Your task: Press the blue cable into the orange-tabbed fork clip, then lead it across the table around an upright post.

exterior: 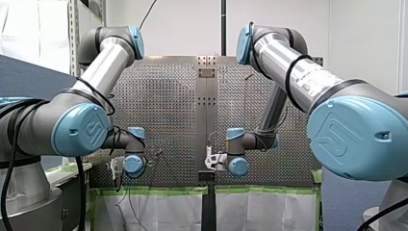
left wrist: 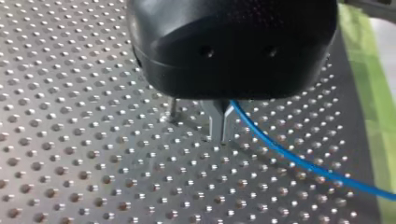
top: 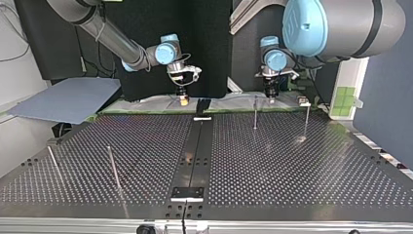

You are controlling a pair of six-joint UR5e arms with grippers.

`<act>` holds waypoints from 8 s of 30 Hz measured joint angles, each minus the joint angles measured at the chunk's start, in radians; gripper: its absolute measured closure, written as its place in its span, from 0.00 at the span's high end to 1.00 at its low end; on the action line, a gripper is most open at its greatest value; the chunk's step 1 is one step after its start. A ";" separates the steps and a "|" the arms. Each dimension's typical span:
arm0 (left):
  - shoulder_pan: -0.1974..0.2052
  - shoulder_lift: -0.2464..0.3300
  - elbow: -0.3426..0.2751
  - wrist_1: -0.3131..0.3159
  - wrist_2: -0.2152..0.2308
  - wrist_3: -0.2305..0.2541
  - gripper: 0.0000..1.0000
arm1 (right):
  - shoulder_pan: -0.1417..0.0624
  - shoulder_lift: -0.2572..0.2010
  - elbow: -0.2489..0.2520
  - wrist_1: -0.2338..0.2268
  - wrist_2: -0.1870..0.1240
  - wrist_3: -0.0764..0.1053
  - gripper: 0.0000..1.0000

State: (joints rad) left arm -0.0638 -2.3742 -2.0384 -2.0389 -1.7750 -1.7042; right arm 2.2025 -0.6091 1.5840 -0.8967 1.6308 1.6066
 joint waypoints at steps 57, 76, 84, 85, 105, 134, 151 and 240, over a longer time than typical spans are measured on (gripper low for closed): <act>0.042 -0.008 0.129 -0.054 0.020 -0.028 1.00 | -0.075 0.002 -0.112 0.110 -0.005 -0.024 0.01; 0.025 0.033 0.074 -0.215 0.078 0.025 1.00 | -0.083 0.003 -0.112 0.149 -0.006 -0.024 0.01; 0.035 0.109 0.005 -0.293 0.156 0.003 1.00 | -0.085 0.003 -0.111 0.152 -0.007 -0.023 0.01; 0.035 0.117 -0.002 -0.300 0.164 0.002 1.00 | -0.085 0.003 -0.111 0.152 -0.007 -0.023 0.01; 0.017 0.202 -0.102 -0.273 0.289 -0.026 1.00 | -0.084 0.004 -0.111 0.152 -0.027 -0.019 0.01; -0.007 0.202 -0.103 -0.247 0.273 -0.013 1.00 | -0.085 0.007 -0.111 0.151 -0.029 -0.017 0.01; -0.126 0.263 -0.103 -0.173 0.194 0.012 1.00 | -0.085 0.009 -0.111 0.153 -0.029 -0.017 0.01; -0.235 0.065 0.198 -0.232 -0.071 -0.013 0.00 | -0.084 0.019 -0.112 0.152 -0.042 -0.024 0.01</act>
State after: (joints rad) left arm -0.2983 -2.3088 -1.8405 -2.2709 -1.8462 -1.7172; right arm 2.1180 -0.5900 1.4719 -0.7445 1.5885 1.5829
